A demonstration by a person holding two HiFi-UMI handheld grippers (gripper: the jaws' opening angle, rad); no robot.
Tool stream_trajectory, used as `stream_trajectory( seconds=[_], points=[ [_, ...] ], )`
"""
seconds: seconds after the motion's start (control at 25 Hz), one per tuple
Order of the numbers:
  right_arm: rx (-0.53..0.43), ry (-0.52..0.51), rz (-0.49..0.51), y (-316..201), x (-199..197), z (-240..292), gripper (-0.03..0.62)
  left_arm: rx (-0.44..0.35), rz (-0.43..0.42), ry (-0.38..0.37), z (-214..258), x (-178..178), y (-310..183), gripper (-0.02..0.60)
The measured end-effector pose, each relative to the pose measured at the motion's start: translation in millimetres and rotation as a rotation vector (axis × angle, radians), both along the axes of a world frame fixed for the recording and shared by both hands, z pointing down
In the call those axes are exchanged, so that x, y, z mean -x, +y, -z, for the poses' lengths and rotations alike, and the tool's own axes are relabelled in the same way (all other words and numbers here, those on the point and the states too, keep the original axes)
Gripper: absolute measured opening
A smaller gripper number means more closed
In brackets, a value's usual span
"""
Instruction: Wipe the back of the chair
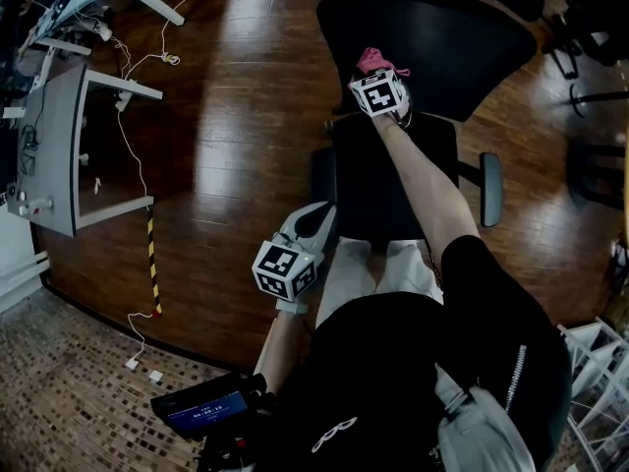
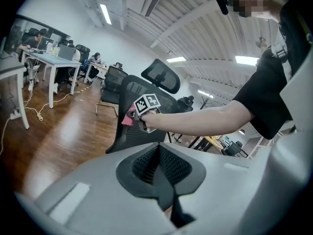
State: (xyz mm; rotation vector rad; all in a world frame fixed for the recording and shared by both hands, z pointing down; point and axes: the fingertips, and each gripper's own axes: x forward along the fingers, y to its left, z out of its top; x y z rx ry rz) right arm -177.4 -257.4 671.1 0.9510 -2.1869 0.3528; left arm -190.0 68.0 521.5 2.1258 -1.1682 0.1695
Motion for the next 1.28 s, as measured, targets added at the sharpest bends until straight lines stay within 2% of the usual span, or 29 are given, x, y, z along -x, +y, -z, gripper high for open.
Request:
stream_trajectory(
  seconds=[0.16, 0.32, 0.52, 0.68, 0.88, 1.12, 1.28],
  points=[
    [0.017, -0.032, 0.072, 16.1, 45.5, -4.6, 0.041, 0.016, 0.024, -0.01, -4.3, 16.3, 6.2, -0.008],
    [0.023, -0.063, 0.207, 39.4, 85.3, -5.3, 0.041, 0.027, 0.025, -0.022, -5.4, 16.0, 6.7, -0.008],
    [0.034, -0.074, 0.281, 56.9, 98.0, -13.8, 0.041, 0.031, 0.01, -0.029, -6.2, 4.9, 1.1, -0.008],
    [0.046, -0.064, 0.266, 52.8, 78.0, -25.9, 0.041, 0.037, -0.025, -0.032, -9.1, -8.2, -9.8, -0.008],
    [0.047, -0.068, 0.213, 35.0, 33.4, -35.1, 0.041, 0.031, -0.083, -0.052, -7.8, -33.8, -28.5, -0.008],
    [0.053, -0.106, 0.095, 11.1, -32.4, -37.0, 0.043, 0.038, -0.136, -0.075, -7.7, -69.9, -40.2, -0.008],
    [0.044, -0.114, 0.066, 2.0, -75.6, -36.6, 0.043, 0.053, -0.184, -0.082, -13.1, -98.6, -42.5, -0.008]
  ],
)
